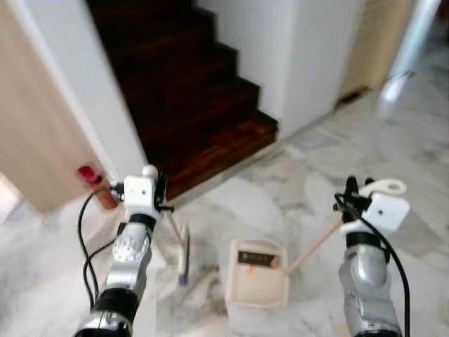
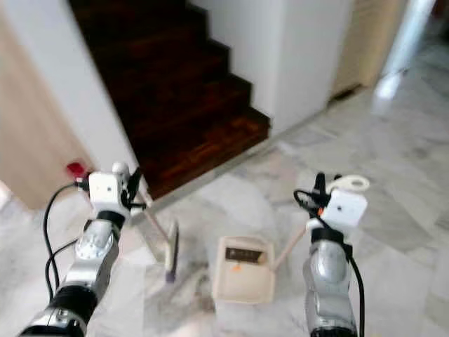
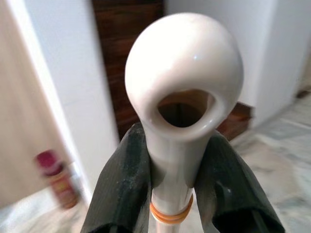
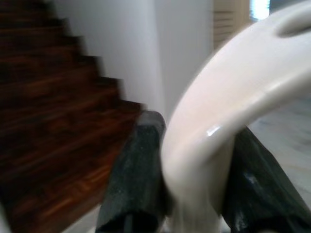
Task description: Sweep floor
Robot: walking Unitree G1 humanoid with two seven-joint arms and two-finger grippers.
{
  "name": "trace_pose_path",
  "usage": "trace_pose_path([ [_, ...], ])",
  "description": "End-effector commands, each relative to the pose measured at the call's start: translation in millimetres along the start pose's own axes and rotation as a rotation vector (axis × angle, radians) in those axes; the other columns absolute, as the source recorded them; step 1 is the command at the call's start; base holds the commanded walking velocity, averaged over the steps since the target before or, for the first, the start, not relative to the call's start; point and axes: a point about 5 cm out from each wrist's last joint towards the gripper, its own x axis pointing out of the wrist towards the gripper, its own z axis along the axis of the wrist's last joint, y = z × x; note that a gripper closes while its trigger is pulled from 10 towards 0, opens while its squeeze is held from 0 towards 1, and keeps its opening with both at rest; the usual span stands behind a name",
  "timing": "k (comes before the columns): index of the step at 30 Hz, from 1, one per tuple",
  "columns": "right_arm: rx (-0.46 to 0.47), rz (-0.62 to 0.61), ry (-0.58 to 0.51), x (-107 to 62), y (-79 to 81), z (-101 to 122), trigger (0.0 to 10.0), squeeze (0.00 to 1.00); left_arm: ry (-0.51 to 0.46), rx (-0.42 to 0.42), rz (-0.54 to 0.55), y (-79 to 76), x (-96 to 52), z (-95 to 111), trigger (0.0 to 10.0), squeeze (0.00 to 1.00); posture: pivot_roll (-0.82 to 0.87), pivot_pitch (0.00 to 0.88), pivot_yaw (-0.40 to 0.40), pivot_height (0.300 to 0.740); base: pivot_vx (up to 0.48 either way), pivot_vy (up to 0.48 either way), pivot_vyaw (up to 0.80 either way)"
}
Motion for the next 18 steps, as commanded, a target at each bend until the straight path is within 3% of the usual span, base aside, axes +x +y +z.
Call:
trace_pose_path([
  [1, 0.025, -0.005, -0.051, 4.1, -0.5, 10.4, 10.0, 0.00, -0.052, 0.018, -0.001, 0.3, 6.0, 12.0, 10.0, 0.00, -0.08, 0.000, 0.056, 0.740, 0.000, 0.000, 0.80],
  [9, 0.027, -0.003, -0.051, 5.1, -0.2, 11.0, 10.0, 0.00, -0.050, 0.018, 0.011, 1.9, 5.2, 12.0, 10.0, 0.00, -0.07, 0.000, 0.052, 0.740, 0.000, 0.000, 0.80],
  [18, 0.056, -0.006, -0.048, 7.0, 0.2, 11.5, 10.0, 0.00, -0.040, 0.013, 0.022, 2.7, 5.2, 10.9, 10.0, 0.00, -0.07, 0.000, 0.051, 0.740, 0.000, 0.000, 0.00],
])
